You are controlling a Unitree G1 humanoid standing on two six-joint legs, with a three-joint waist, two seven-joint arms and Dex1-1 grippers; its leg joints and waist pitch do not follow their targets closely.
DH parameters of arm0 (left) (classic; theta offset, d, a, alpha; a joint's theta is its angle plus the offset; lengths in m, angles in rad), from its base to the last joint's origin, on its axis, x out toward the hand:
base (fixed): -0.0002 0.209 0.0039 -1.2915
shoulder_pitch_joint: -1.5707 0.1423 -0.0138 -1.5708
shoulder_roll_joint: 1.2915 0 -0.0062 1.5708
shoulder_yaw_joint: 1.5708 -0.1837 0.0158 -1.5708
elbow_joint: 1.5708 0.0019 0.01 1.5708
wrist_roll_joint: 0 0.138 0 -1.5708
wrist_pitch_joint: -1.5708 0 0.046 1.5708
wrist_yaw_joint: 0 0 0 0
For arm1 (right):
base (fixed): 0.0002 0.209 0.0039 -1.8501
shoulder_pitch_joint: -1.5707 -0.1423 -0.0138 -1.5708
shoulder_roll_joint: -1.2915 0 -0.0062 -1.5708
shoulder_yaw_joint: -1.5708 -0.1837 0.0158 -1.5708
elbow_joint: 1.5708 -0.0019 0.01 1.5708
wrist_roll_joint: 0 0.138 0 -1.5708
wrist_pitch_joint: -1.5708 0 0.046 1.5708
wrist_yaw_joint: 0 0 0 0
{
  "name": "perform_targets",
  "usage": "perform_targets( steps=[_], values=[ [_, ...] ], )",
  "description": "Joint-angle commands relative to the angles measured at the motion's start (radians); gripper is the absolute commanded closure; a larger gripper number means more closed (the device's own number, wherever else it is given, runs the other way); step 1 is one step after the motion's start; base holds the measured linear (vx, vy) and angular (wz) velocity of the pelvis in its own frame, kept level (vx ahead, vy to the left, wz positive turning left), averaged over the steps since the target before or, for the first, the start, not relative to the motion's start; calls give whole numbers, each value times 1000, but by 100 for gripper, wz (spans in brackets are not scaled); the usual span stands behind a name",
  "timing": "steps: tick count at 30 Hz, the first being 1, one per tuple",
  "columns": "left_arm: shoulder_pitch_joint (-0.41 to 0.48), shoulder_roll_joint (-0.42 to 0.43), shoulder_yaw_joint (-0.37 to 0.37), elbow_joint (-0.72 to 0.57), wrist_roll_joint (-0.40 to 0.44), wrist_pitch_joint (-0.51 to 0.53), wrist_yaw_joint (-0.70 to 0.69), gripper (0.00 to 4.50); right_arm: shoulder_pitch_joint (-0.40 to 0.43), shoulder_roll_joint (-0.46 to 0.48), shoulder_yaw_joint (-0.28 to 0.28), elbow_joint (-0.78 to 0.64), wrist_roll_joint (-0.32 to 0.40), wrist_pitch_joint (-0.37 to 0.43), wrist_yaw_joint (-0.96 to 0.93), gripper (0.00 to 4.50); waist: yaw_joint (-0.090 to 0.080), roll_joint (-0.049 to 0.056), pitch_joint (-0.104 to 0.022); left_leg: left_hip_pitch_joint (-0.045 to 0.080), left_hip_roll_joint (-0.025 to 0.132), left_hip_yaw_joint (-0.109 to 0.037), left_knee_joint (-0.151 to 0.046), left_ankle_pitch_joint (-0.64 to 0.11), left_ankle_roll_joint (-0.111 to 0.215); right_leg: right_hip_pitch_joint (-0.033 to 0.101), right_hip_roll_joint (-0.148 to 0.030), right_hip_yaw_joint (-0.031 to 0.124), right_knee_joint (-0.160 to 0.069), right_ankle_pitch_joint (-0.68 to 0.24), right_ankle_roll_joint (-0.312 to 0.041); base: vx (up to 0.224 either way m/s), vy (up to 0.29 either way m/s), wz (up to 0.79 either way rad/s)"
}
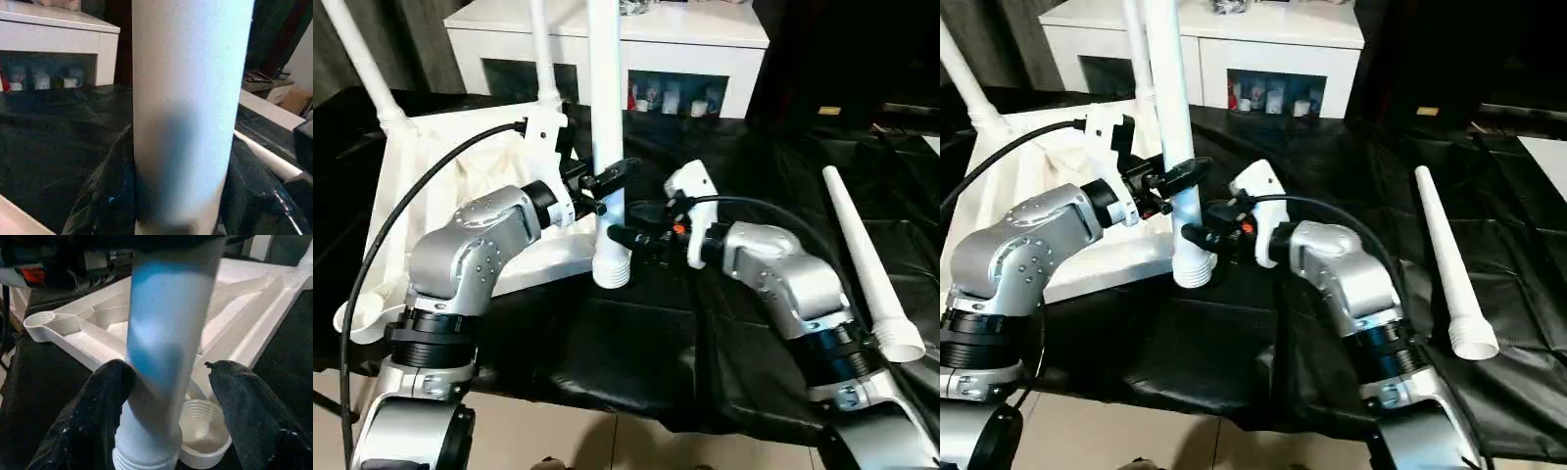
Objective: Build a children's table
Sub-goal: Insert table leg to table base
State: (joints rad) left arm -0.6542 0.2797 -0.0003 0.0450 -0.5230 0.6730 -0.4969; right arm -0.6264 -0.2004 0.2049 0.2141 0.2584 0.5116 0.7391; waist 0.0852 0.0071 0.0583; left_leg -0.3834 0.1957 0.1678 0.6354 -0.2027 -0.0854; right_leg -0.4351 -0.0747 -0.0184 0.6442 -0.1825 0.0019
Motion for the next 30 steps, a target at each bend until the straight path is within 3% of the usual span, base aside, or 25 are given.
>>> perform_targets(
  steps=[1, 8, 9, 12, 14, 27, 30],
  values=[
    [-15, -10, -14, -20, -14, -10, -21, 266, -15, 1, 12, 28, -25, 23, -17, 151, -6, 9, -74, 13, 9, 2, -84, -146, -30, 66, -32, 23, -69, -77, -212, 0, 0, 0],
    [-17, -20, -16, -26, -8, -12, -40, 266, -20, 11, 27, 59, -22, 63, 7, 151, -6, 6, -73, 12, 9, 2, -84, -150, -26, 68, -34, 23, -70, -87, -212, 0, 0, 0],
    [-17, -20, -16, -28, -8, -11, -41, 266, -20, 12, 27, 60, -19, 67, 8, 177, -6, 7, -73, 11, 10, 1, -85, -151, -27, 68, -34, 23, -70, -88, -212, 0, 0, 0],
    [-16, -19, -14, -32, -9, -9, -44, 266, -22, 11, 30, 64, -10, 83, 20, 187, -6, 6, -72, 12, 10, 1, -85, -153, -27, 67, -34, 23, -71, -90, -211, 0, 0, 0],
    [-16, -20, -12, -35, -12, -7, -47, 266, -22, 14, 30, 67, -5, 87, 27, 222, -6, 6, -72, 12, 10, 1, -86, -159, -28, 67, -34, 23, -71, -97, -210, 0, 0, 0],
    [-7, -14, -16, -57, -6, 1, -64, 266, -32, 27, 0, 87, 2, 55, 40, 260, -6, 6, -73, 12, 11, 1, -86, -153, -28, 67, -35, 23, -70, -90, -211, 0, 0, 0],
    [1, 14, -26, -57, 0, 47, -65, 196, -28, 32, -20, 84, 9, 42, 31, 261, -7, 6, -72, 12, 11, 1, -86, -155, -27, 66, -35, 23, -70, -94, -213, 0, 0, 0]
  ],
)
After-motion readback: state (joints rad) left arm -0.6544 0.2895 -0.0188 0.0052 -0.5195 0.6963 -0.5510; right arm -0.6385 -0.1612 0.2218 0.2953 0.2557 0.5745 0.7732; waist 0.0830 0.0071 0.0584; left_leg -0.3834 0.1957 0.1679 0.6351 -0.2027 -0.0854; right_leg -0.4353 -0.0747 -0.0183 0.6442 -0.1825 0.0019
